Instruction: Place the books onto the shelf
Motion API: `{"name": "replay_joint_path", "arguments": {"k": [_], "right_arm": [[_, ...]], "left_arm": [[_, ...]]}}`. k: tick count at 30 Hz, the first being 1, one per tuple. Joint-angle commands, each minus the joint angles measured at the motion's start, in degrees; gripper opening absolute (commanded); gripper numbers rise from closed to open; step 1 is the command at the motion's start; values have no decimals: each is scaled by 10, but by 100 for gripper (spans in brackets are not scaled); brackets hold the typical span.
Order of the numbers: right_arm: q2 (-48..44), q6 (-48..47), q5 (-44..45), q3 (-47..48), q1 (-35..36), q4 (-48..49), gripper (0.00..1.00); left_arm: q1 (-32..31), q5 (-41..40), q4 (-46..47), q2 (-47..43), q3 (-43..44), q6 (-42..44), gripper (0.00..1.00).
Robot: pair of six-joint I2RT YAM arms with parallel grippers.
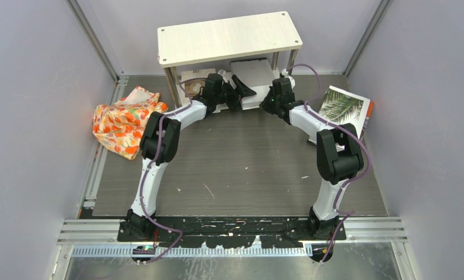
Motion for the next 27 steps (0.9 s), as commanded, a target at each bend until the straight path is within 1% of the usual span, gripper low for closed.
{"name": "replay_joint_path", "arguments": {"k": [1, 8, 10, 15, 27], "right_arm": [[3, 2, -5, 15, 4, 43, 2], [10, 7, -5, 11, 4, 44, 1], [13, 9, -6, 9, 4, 63, 1], [16, 13, -15, 6, 4, 70, 1], [-2, 10, -24, -9, 4, 65, 1]], "left_arm": [[2, 5, -23, -58, -24, 32, 82], [2, 0, -36, -85, -54, 45, 84], [2, -3, -40, -94, -63, 49, 85], [2, -11, -41, -112, -87, 53, 86], [-1, -27, -52, -114, -62, 67, 86]]}}
